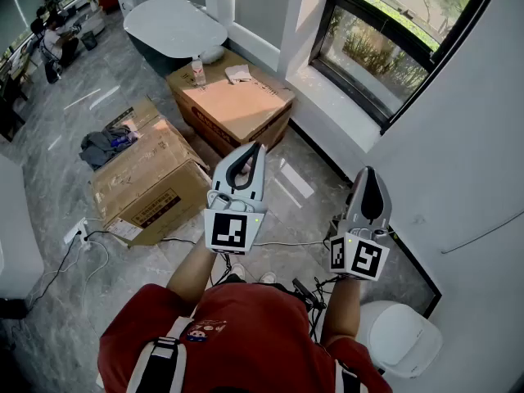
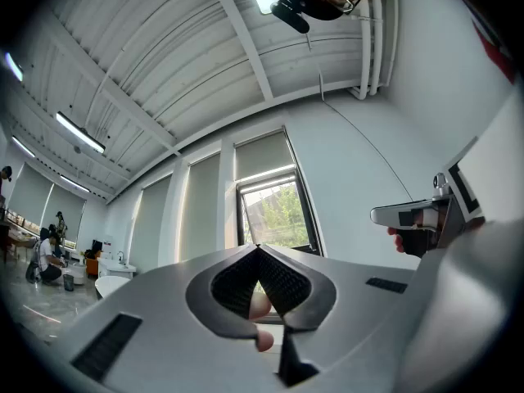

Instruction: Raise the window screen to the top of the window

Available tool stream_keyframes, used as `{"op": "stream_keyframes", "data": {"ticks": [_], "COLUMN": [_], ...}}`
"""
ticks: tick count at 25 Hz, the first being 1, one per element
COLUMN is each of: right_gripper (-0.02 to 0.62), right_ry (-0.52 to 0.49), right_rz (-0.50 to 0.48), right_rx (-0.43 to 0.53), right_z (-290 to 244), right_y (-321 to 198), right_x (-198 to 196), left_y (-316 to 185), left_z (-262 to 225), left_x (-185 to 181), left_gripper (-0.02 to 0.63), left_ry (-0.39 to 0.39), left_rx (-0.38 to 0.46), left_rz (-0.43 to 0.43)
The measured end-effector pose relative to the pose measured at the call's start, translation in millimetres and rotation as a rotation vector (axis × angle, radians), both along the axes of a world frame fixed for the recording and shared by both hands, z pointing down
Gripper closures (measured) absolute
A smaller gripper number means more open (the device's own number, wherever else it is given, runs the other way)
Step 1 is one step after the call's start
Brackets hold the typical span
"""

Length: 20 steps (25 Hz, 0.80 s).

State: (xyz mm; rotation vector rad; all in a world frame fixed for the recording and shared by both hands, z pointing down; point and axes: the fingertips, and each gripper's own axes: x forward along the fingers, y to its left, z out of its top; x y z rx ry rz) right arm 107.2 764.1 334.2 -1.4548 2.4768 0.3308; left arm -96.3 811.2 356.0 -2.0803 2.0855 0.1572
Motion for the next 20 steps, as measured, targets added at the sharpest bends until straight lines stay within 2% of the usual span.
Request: {"op": "stream_keyframes", "data": {"ticks": [12, 20], "right_gripper": [0.586, 0.586], "right_ry": [-0.005, -0.063], "right_rz": [0.000, 0.000], "right_rx": [0.002, -0.024], "right_z": [6, 12], "right_y": [-4, -6], "right_x": [14, 45], "left_y": [-5, -8], "left_z": [0, 4], "left_x": [20, 50], "left_gripper": [0.601, 0.601], "left_ry": [-0.032, -0.039], "left_rx": [-0.001, -0.022], "left_rz": [0.003, 0.005]}}
